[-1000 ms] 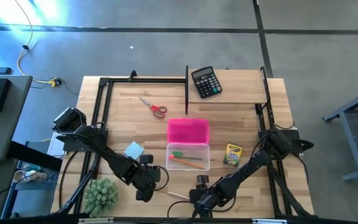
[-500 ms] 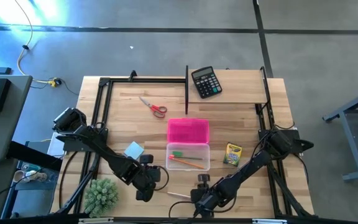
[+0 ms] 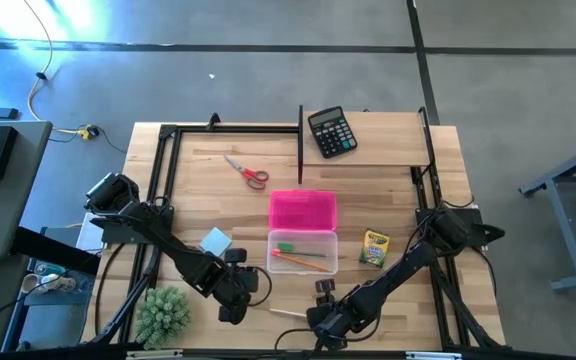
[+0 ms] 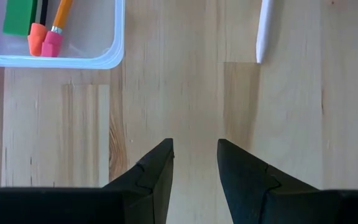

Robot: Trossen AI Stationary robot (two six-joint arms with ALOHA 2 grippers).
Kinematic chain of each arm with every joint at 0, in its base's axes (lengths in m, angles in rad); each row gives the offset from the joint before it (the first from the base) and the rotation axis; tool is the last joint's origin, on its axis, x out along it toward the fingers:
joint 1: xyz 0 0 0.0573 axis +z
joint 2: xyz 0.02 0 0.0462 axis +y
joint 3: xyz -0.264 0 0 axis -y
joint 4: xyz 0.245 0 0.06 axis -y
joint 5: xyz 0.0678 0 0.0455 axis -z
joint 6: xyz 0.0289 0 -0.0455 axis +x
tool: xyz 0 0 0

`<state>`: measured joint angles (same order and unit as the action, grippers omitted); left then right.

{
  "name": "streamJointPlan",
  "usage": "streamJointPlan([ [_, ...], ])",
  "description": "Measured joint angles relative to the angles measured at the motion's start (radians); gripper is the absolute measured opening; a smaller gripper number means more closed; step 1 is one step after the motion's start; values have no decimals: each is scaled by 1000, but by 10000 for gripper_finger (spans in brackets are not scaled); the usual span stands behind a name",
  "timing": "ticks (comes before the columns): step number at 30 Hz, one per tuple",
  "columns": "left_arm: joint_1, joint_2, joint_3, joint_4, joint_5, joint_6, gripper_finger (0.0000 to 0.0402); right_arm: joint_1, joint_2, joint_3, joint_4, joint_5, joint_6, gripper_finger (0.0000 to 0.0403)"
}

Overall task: Pack school essentials
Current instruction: Put the pink pen into the pink supply box

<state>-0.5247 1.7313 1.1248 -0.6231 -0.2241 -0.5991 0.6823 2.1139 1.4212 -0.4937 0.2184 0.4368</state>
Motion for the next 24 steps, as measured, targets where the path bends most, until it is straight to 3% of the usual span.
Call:
streamJointPlan([
  [6,0,0,0,0,0,0,113,-14,0,0,10,-36,-19,82],
  [24,0,0,0,0,1,0,113,-41,0,0,-7,-32,11,44],
])
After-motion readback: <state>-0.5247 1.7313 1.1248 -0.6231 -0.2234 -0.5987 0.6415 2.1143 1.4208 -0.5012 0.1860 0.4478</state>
